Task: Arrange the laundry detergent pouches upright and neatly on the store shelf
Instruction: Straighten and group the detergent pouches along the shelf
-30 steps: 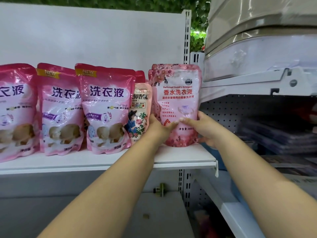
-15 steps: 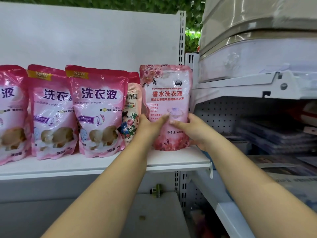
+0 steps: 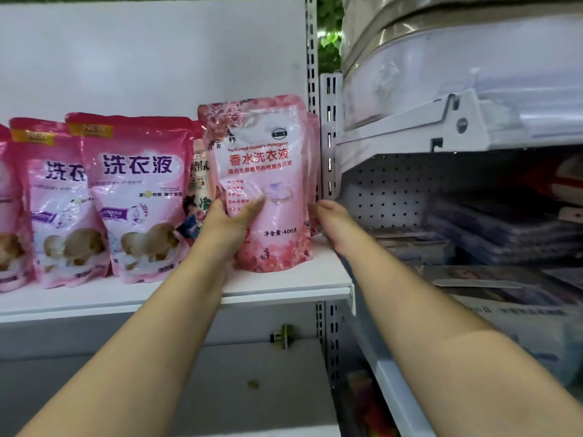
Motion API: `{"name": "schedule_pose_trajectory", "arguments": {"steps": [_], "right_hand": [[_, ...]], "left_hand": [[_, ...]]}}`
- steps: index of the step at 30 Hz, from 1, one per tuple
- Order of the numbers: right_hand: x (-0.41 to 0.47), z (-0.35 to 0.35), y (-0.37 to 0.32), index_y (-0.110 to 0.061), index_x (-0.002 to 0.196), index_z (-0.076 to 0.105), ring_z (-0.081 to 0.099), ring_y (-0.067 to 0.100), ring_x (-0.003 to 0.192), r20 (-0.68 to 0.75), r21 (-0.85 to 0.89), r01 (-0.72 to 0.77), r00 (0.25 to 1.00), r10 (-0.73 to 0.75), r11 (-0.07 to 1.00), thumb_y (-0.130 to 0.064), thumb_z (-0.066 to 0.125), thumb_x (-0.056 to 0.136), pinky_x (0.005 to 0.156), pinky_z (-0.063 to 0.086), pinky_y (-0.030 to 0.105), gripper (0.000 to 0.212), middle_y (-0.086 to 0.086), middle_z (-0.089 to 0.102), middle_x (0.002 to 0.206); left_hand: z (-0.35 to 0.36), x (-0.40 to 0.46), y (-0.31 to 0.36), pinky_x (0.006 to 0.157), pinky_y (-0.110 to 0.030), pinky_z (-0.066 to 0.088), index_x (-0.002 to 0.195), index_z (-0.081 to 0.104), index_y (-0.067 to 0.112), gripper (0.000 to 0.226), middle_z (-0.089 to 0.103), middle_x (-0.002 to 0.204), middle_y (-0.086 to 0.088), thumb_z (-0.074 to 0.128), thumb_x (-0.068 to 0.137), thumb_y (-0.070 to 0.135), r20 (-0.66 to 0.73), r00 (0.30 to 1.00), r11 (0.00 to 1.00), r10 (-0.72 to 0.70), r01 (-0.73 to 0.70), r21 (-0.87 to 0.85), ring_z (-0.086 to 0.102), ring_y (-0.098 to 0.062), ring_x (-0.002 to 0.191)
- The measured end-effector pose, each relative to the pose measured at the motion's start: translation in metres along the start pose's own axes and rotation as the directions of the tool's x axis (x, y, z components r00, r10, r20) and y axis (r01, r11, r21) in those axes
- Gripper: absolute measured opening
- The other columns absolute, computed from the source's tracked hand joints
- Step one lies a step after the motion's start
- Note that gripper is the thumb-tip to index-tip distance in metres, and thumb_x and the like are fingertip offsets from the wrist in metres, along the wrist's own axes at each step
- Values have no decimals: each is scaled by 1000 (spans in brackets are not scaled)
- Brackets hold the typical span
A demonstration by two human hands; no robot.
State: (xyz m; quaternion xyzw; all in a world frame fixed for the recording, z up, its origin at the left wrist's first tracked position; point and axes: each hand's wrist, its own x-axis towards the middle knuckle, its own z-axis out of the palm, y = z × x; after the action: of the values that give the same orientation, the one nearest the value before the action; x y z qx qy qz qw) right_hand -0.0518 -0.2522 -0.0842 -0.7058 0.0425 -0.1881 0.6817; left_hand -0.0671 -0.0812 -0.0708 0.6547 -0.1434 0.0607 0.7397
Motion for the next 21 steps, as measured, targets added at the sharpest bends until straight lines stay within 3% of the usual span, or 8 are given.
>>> {"name": "schedule_pose_trajectory", "arguments": {"steps": [4,6,8,11,12,15,19,21], "right_hand": [[8,4,4,-16,101,57,47,10,62,25,-21,38,999,-38,999,-31,62,85,58,35,26,22,-4,55,75],[8,3,3,-15,86,60,47,9,59,25,-20,57,998,-56,998,-23,60,88,55,34,24,8,-4,56,71],[8,3,3,-19,76,58,47,9,58,18,-35,72,997,-72,997,-19,58,89,54,34,23,12,-4,56,67],[7,4,4,-15,88,63,52,13,65,37,-39,77,996,-76,996,-24,60,87,68,42,27,9,-3,59,71],[6,4,5,-17,84,63,53,15,68,37,-48,81,996,-80,996,-26,61,87,72,42,30,9,-3,59,72],[4,1,9,-22,72,60,51,16,63,30,-43,109,994,-108,993,-27,60,87,72,41,32,16,-3,58,66],[-3,-2,11,-17,86,64,48,10,55,48,15,118,992,-118,993,-21,57,90,58,39,24,9,-5,58,62],[-6,-4,9,-17,78,63,48,9,50,59,57,102,993,-105,993,-19,56,90,52,38,22,14,-8,57,53]], "left_hand": [[-2,0,-1,87,-49,52,118,54,18,80,69,105,-5,75,47,49,26,1000,1000,11,-11,-7,67,-26,92],[-2,1,-2,84,-47,53,118,53,17,71,69,104,-6,71,55,42,35,999,1000,5,-4,-26,68,-26,90],[-1,0,-2,77,-43,55,116,54,17,63,70,100,-6,68,59,38,47,999,999,1,1,-53,69,-23,86],[-1,-1,-1,68,-36,55,102,58,20,43,73,85,0,66,63,36,85,996,997,34,-28,-68,70,-17,75],[-1,-1,-1,68,-35,55,99,58,21,40,73,82,1,65,63,35,89,995,997,38,-32,-72,70,-16,74],[-1,-1,-1,71,-36,54,100,58,20,40,72,84,0,66,63,35,77,996,996,38,-32,-79,69,-18,79],[1,-3,-1,77,-38,54,104,57,18,39,70,90,-2,65,69,33,74,996,995,44,-37,-89,67,-20,85],[2,-5,0,79,-39,53,115,54,15,55,69,94,-5,66,65,35,72,997,997,35,-29,-74,66,-22,87]]}}
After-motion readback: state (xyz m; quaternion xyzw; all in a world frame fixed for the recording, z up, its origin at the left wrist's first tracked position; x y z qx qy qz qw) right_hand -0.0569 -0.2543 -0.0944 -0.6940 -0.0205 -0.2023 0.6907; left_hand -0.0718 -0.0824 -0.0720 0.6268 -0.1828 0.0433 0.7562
